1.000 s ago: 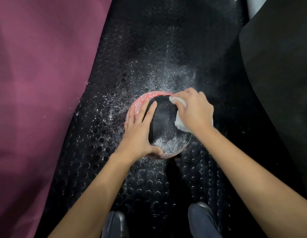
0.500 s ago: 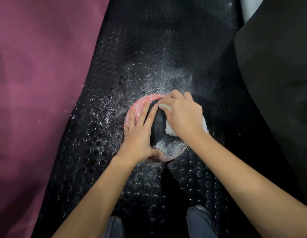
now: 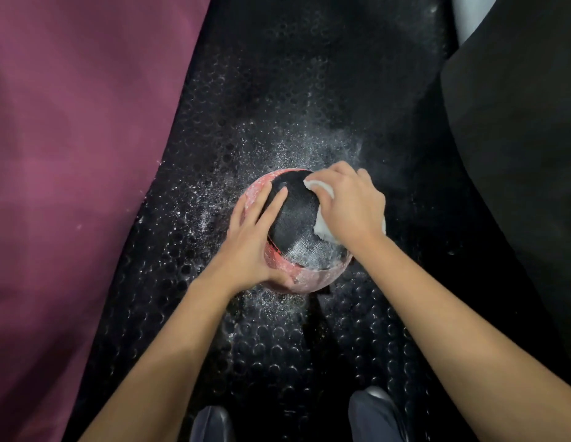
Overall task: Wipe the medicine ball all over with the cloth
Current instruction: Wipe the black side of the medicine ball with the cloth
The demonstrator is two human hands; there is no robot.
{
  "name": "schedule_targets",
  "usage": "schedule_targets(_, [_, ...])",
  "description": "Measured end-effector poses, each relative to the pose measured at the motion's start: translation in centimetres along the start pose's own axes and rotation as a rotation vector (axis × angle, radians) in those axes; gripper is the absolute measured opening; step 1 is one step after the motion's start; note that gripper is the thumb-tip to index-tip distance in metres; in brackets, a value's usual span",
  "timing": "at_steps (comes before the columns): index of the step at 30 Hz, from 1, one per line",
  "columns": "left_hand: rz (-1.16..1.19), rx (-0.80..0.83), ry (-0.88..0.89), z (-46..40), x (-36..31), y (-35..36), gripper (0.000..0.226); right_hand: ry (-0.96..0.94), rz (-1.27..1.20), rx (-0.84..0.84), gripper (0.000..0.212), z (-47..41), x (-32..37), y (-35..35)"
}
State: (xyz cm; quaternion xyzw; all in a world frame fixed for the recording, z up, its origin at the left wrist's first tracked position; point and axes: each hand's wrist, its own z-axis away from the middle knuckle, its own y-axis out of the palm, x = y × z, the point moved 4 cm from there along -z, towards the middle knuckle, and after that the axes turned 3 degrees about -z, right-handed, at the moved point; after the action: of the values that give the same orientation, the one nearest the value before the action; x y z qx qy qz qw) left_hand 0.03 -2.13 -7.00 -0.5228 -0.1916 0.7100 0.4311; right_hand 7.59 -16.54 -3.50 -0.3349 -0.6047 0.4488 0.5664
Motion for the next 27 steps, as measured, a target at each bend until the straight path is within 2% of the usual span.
schedule_targets(5, [0.041, -0.078, -0.017, -0.9, 0.0, -0.3, 0.141, -0.050, 0.138, -0.015, 0.025, -0.5, 1.1, 0.1])
schedule_targets(7, [0.061, -0.104, -0.021, -0.9, 0.3, -0.5, 0.140, -0.165, 0.243, -0.122, 0.017, 2.1, 1.9, 0.3])
schedule_targets(11, [0.098, -0.156, -0.040, -0.4, 1.0, -0.3, 0.137, -0.410, 0.344, -0.212, 0.024, 5.5, 2.2, 1.4])
schedule_targets(13, [0.108, -0.168, -0.058, -0.2, 0.9, 0.0, 0.137, -0.322, 0.300, -0.250, 0.014, 3.1, 2.2, 0.6])
schedule_targets(15, [0.122, -0.171, -0.093, -0.4, 0.9, -0.1, 0.138, -0.226, 0.237, -0.301, 0.013, 1.9, 2.5, 0.2])
schedule_targets(19, [0.147, -0.204, -0.130, -0.8, 1.6, -0.5, 0.137, -0.428, 0.270, -0.296, 0.031, 6.3, 2.5, 1.9])
schedule_targets(21, [0.168, -0.206, -0.143, -0.6, 1.4, -0.4, 0.137, -0.490, 0.309, -0.298, 0.025, 6.0, 2.1, 1.7])
schedule_targets(25, [0.150, -0.193, -0.192, -1.4, 0.9, -0.6, 0.137, -0.318, 0.205, -0.369, 0.022, 2.6, 2.2, 1.0])
schedule_targets(27, [0.093, -0.186, -0.203, -1.9, 0.6, -1.1, 0.136, -0.320, 0.188, -0.376, 0.024, 2.3, 2.2, 1.4])
